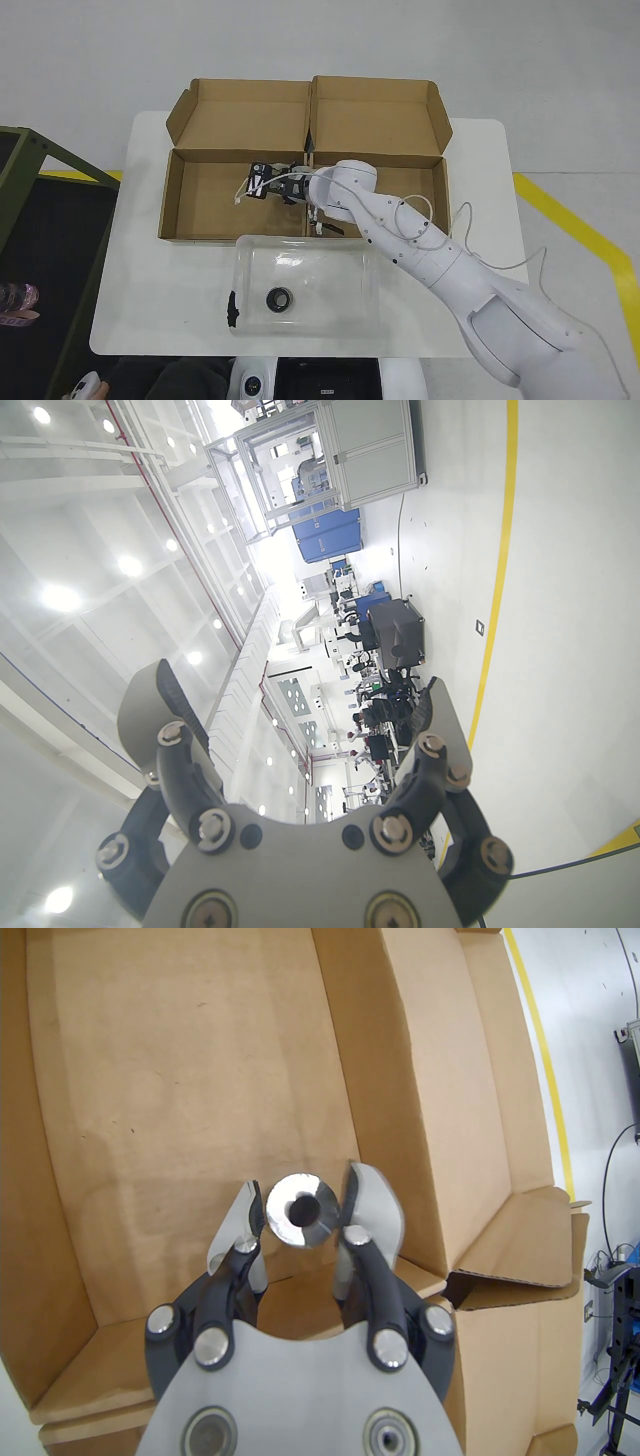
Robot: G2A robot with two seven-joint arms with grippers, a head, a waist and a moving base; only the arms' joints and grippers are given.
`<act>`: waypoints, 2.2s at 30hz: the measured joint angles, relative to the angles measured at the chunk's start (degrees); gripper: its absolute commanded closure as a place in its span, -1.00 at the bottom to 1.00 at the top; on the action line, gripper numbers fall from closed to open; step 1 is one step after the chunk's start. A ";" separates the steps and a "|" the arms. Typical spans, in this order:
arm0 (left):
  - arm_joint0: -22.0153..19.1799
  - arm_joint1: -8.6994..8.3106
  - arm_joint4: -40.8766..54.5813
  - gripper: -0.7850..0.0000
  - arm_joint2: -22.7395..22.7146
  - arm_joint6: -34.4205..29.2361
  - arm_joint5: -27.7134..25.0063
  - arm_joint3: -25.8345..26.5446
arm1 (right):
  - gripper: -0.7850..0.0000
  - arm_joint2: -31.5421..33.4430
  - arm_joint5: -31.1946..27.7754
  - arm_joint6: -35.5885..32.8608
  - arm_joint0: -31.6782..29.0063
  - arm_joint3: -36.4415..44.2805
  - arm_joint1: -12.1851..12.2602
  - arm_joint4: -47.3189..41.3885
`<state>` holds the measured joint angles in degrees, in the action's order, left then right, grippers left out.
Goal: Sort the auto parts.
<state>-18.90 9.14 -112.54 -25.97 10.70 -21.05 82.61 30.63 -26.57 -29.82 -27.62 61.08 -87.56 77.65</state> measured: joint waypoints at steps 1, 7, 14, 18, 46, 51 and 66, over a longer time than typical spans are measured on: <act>0.00 0.00 0.00 -1.00 0.00 0.00 0.00 0.00 | 0.10 -0.01 0.00 -0.04 0.04 -0.14 -0.11 0.19; 0.00 0.00 0.00 -1.00 0.00 0.00 0.00 0.00 | 0.12 0.73 -0.18 0.32 0.20 0.20 -0.50 1.32; 0.00 0.00 0.00 -1.00 0.00 0.00 0.00 0.00 | 0.12 3.75 -3.12 0.48 -1.98 7.10 0.59 1.64; 0.00 0.00 0.00 -1.00 0.00 0.00 0.00 0.00 | 0.11 6.19 -6.45 0.73 -5.42 12.70 1.77 -0.36; 0.00 0.00 0.00 -1.00 0.00 0.00 0.00 0.00 | 0.11 15.37 -23.91 -1.69 -30.07 43.03 9.20 -2.41; 0.00 0.00 0.00 -1.00 0.00 0.00 0.00 0.00 | 0.09 15.31 -24.64 -1.55 -32.34 43.34 9.90 -1.23; 0.00 0.00 0.00 -1.00 0.00 0.00 0.00 0.00 | 0.04 16.67 -26.44 -2.25 -38.03 44.62 12.22 3.39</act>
<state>-18.90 9.14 -112.54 -25.97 10.70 -21.05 82.61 47.30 -53.01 -32.07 -65.65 105.70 -75.34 81.04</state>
